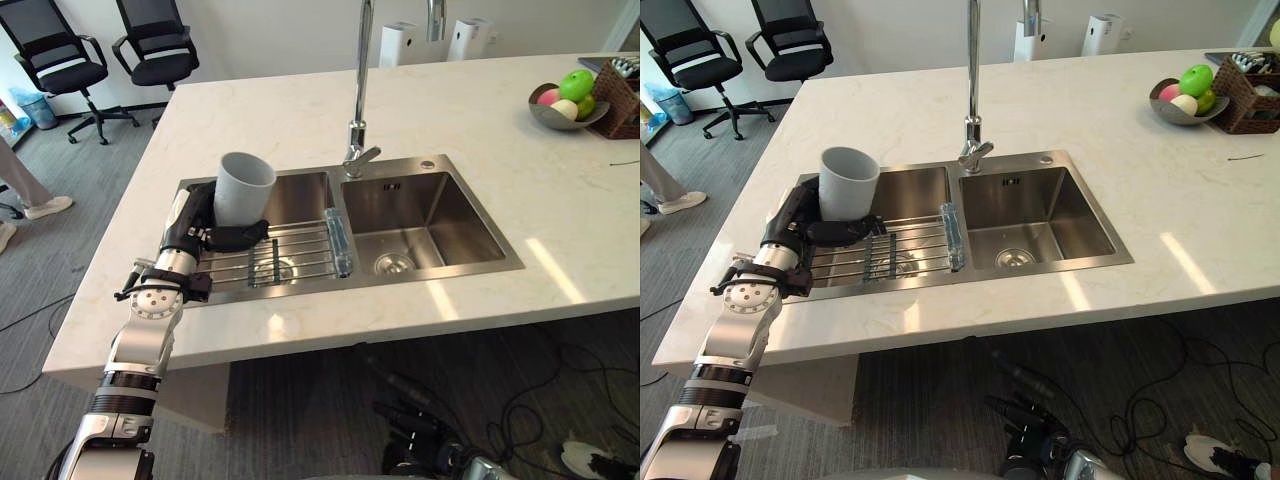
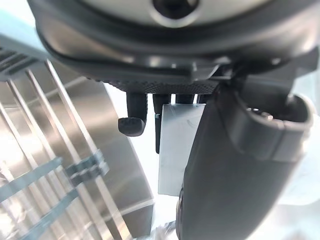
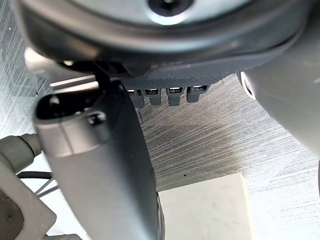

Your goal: Walk over to the sink, pick up the cup, carry it to the dishwasher, place the cup inside the dishwasher, then close the dishwasher door

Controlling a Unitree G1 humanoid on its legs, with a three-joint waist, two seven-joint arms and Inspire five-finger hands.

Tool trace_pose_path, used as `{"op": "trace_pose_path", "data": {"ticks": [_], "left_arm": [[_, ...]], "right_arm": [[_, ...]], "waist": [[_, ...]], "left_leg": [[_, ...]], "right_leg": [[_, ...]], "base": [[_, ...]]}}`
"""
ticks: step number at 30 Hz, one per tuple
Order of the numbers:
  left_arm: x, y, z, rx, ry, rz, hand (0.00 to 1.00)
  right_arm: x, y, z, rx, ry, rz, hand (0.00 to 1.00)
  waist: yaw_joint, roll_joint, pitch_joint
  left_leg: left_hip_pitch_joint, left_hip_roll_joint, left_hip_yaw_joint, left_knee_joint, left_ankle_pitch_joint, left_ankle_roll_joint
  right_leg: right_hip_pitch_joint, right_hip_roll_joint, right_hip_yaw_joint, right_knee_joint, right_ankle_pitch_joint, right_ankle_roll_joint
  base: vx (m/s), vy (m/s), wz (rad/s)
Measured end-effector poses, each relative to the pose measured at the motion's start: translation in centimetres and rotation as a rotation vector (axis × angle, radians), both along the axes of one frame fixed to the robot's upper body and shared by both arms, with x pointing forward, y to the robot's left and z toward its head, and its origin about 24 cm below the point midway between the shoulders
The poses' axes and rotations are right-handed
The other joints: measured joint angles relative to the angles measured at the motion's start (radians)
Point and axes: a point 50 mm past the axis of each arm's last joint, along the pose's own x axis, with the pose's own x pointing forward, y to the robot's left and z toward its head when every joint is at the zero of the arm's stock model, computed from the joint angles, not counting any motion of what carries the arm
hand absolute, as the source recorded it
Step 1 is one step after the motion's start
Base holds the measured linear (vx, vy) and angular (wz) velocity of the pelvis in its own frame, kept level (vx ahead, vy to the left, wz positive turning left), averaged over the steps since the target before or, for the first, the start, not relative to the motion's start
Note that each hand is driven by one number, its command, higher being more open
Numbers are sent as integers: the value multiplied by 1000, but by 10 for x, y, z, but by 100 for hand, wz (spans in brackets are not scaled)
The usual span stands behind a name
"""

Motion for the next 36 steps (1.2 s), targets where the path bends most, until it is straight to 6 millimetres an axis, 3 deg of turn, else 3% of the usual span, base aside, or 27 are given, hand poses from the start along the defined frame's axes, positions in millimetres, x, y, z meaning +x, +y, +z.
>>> {"op": "trace_pose_path", "data": {"ticks": [4, 10, 18, 19, 23, 25, 28, 31, 36], "left_arm": [[-14, 4, 8, -155, -105, 78, 0], [-35, 17, 27, -200, -256, 199, 0], [-55, 30, 40, -221, -387, 299, 0], [-58, 30, 31, -221, -349, 297, 0], [-60, 30, 29, -228, -348, 305, 0], [-72, 33, 21, -252, -342, 342, 0], [-80, 23, 0, -326, -303, 335, 0], [-84, 0, -21, -431, -259, 304, 0], [-87, -8, -27, -547, -305, 304, 0]], "right_arm": [[-7, 1, -3, 9, 7, -50, 100], [-19, 1, -8, 8, 52, -96, 100], [-28, 0, -11, 0, 97, -92, 100], [-36, 2, -14, 9, 130, -122, 100], [-40, 2, -15, 8, 138, -128, 100], [-48, -1, -14, 6, 116, -171, 100], [-63, -1, -13, 17, 52, -296, 100], [-79, -7, -12, 0, -5, -358, 100], [-111, -12, -15, -33, 4, -472, 100]], "waist": [[25, -17, -12], [73, -39, -33], [100, -42, -70], [99, -39, -113], [100, -39, -116], [102, -30, -134], [73, -29, -164], [49, -29, -163], [43, -31, -121]], "left_leg": [[-21, -3, -27, 7, 4, 5], [-26, -10, -38, 10, 11, 13], [-53, -13, -66, 25, 16, 17], [-59, -5, -72, 14, 31, 10], [-51, -4, -54, 14, 29, 6], [-39, 5, -5, 5, 18, -4], [-28, 20, 20, -2, 6, -17], [-24, 28, 21, -15, 15, -20], [-92, 16, -49, -15, 37, -11]], "right_leg": [[-3, -8, -18, 0, 0, 0], [2, -20, -25, 0, 4, 4], [2, -31, -44, 0, 12, 1], [-6, -26, -49, 0, 13, -7], [-15, -17, -34, 0, 13, -7], [-32, -3, 12, 0, 13, -9], [-37, 11, 32, 0, 3, -15], [-40, 23, 28, 2, -5, -18], [-55, 5, -44, 8, -12, -13]], "base": [[-22, 3, 16], [-34, 5, 8], [-84, -7, 8], [-28, -11, 7], [0, 0, -11], [4, 3, -67], [46, -2, -30], [44, -18, 0], [10, 6, 43]]}}
